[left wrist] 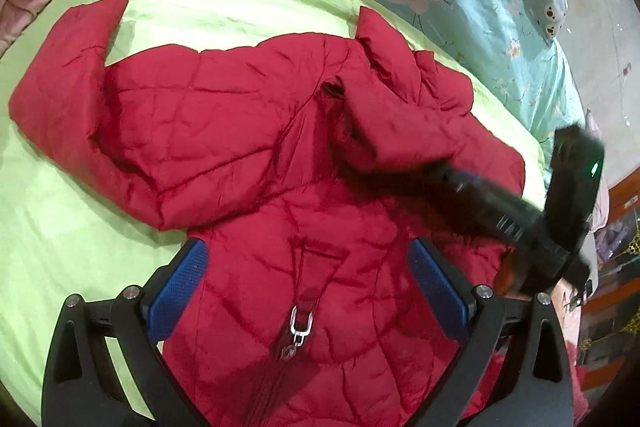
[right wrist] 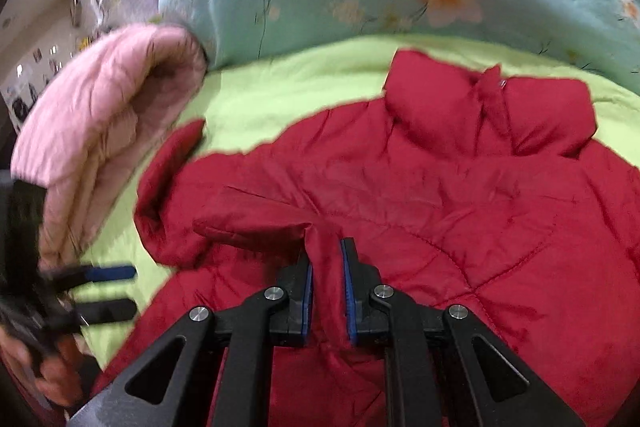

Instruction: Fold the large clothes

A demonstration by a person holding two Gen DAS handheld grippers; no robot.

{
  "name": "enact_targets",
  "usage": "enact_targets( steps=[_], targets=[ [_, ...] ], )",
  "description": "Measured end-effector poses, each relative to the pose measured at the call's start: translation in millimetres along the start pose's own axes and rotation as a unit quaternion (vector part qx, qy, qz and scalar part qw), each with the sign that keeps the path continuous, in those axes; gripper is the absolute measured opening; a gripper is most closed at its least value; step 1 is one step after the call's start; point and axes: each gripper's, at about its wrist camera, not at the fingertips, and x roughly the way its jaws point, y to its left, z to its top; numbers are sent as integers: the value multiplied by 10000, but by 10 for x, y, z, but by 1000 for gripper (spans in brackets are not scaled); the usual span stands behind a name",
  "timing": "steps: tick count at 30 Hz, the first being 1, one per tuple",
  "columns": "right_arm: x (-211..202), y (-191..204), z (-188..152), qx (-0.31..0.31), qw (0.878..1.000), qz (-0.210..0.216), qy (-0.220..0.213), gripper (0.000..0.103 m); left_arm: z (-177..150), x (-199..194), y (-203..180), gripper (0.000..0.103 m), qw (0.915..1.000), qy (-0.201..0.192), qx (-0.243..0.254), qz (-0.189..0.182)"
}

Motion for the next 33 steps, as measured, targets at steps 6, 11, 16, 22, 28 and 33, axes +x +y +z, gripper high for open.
enact_targets(
  steps=[6, 11, 16, 22, 28, 33],
  targets=[
    [67, 154, -127, -426, 9987, -232, 124, 27, 175, 186, -78, 101, 9986, 83, -134, -508],
    [43, 222, -187, -681, 9973, -234, 124, 47, 367, 423, -80, 101, 9968, 256, -360, -669],
    [-90, 196, -298, -675, 9973, -227, 149, 48, 463, 552, -139, 101, 9964, 329, -242, -748],
    [-417, 37, -468, -348, 9991, -241, 29, 48, 467, 846, -287, 58, 9961, 539, 146, -677],
    [-860, -332, -529, 255, 9977, -533, -332, 48, 402, 686, -405, 15, 9965, 155, 749, -333],
    [-1182, -860, -452, 820, 9877, -1164, -642, 49, 383, 587, -187, 15, 9960, 83, 885, 81]
  ],
)
